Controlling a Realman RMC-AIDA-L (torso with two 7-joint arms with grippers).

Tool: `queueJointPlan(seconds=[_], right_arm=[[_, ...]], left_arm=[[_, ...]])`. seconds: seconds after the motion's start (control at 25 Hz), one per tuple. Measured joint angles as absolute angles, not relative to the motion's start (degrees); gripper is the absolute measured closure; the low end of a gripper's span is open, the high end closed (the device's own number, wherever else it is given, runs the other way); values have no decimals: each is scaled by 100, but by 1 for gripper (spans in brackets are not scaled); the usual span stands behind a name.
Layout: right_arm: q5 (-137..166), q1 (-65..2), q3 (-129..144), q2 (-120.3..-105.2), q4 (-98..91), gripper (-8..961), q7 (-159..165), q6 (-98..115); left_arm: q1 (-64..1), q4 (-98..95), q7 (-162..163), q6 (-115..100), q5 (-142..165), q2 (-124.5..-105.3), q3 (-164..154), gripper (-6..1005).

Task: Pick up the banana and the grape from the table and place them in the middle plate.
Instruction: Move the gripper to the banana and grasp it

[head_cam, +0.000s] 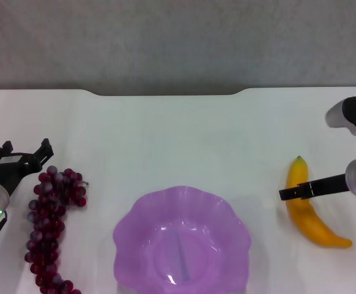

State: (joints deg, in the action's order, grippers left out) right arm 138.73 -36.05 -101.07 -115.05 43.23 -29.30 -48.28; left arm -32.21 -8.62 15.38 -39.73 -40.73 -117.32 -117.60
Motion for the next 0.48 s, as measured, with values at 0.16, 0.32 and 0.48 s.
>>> queueJointPlan(seconds=[0.16,0.32,0.48], right_arm=[[13828,-3608,-10051,-11495,4206,64,-2933,-4803],[13832,-3631,-10089,-11481,4077,64,-2936,-4769],[13837,-3654,-10024,-11491,3990,65,-2955,-4702]], left_arm=[[-3221,-861,1538,-3973,-4073,-11727,-11760,107],[-3220,-861,1538,-3973,-4076,-11725,-11760,107],[-3218,-861,1542,-3973,-4081,-11724,-11760,107]])
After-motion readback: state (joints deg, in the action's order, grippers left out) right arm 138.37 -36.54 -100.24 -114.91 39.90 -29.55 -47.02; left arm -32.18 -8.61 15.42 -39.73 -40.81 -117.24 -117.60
